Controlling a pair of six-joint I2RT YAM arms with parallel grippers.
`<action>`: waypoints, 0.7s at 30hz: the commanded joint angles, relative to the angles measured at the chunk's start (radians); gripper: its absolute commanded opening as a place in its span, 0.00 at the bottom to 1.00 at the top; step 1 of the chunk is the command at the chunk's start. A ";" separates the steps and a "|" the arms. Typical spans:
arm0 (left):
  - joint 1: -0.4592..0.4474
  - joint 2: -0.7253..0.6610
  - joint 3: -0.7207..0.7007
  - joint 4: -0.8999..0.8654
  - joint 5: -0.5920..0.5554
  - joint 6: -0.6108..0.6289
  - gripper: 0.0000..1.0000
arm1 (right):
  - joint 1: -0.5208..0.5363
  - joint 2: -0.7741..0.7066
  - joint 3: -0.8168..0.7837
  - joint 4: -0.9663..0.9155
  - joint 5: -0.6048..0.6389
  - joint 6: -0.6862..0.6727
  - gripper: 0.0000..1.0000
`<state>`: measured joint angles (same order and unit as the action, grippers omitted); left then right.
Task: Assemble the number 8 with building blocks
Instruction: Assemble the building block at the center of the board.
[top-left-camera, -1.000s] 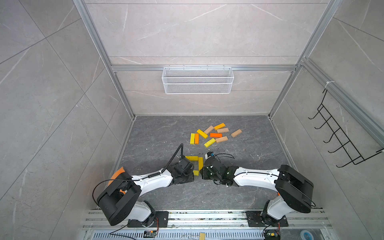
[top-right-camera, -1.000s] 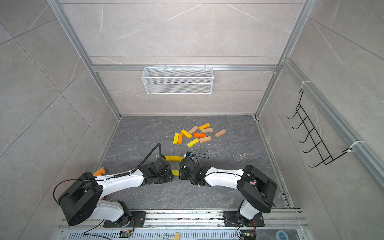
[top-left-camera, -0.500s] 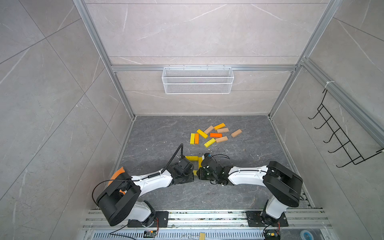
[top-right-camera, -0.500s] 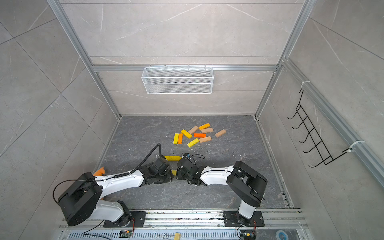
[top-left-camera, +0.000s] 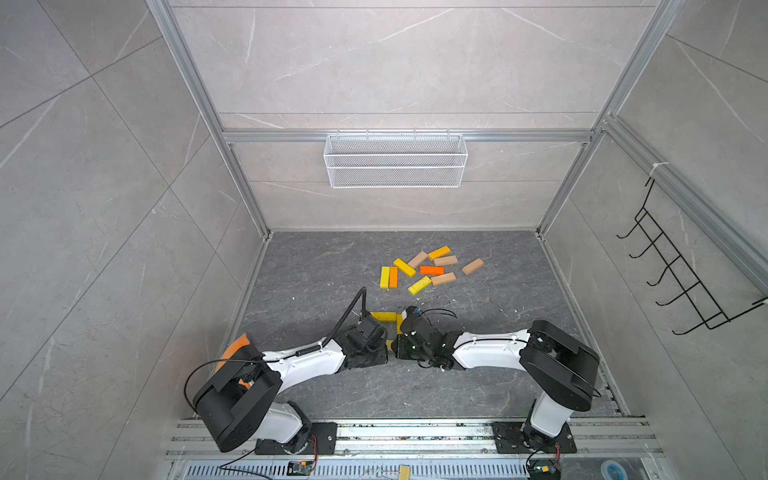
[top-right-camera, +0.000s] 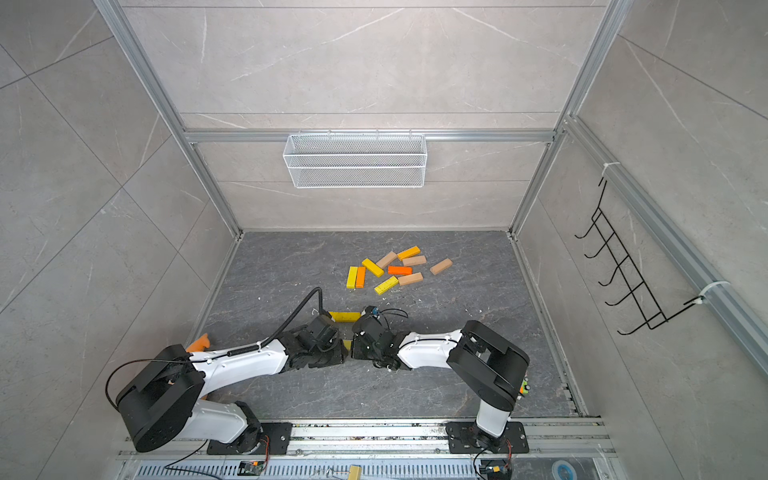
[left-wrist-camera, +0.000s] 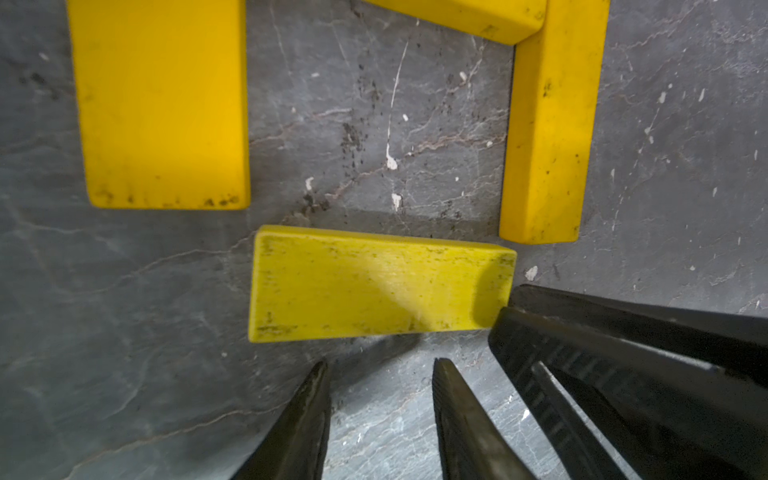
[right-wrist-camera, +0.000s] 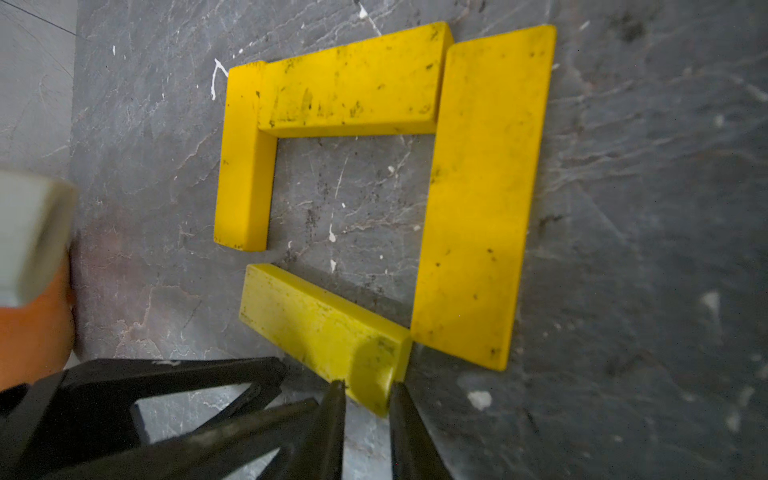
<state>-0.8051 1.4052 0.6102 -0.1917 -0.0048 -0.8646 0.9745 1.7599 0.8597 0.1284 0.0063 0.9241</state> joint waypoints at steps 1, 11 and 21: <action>-0.009 0.018 0.002 -0.002 0.022 -0.002 0.43 | -0.005 0.029 0.031 -0.005 0.000 -0.002 0.23; -0.012 0.030 0.013 0.003 0.022 -0.001 0.43 | -0.005 -0.069 0.003 -0.077 0.074 -0.030 0.22; -0.013 0.066 0.052 0.005 0.036 0.032 0.43 | -0.004 -0.181 -0.018 -0.165 0.133 -0.072 0.22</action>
<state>-0.8139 1.4544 0.6464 -0.1692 0.0109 -0.8547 0.9745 1.5936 0.8547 0.0200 0.1085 0.8829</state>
